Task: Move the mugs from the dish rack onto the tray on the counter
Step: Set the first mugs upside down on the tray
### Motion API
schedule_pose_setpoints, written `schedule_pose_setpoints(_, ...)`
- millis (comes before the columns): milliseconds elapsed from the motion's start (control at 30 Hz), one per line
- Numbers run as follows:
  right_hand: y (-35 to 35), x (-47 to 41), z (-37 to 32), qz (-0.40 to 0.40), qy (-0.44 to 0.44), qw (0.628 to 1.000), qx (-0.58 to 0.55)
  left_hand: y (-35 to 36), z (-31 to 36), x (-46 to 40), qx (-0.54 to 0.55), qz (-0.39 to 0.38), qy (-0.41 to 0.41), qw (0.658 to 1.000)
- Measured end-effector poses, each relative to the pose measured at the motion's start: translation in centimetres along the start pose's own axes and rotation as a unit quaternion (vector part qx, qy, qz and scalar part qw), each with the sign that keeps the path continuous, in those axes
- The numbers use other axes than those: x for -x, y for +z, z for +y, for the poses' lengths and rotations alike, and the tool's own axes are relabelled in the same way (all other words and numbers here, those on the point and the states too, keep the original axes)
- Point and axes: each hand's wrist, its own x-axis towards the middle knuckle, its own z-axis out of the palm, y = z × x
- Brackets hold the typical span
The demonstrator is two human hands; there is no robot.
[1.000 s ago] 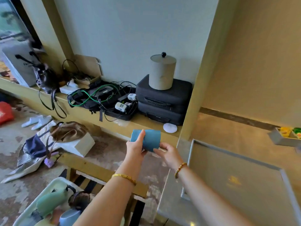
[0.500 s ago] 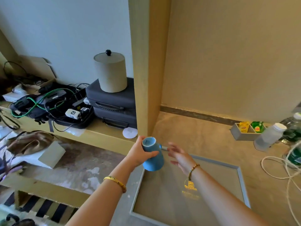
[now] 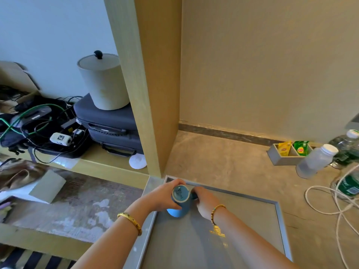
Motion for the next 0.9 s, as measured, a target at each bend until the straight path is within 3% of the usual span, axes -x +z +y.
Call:
schedule_pose_setpoints(167,0.5,-0.9,-0.2,0.006,0.044,0.999,0.006,-0.1,-0.8,-0.5,-0.051,-0.01,-0.006,0.999)
schedule_pose_setpoints(500,1.4,-2.1,-0.8,0.058,0.077,0.994,-0.047,-0.5,-1.1,-2.3,-0.151,0.065,-0.027,0.986)
schedule_pose_setpoints(900,2.1,-2.3,-0.1,0.105,0.06,0.989,-0.081,-0.5,-1.4,-2.5,-0.116,0.077,-0.008,0.99)
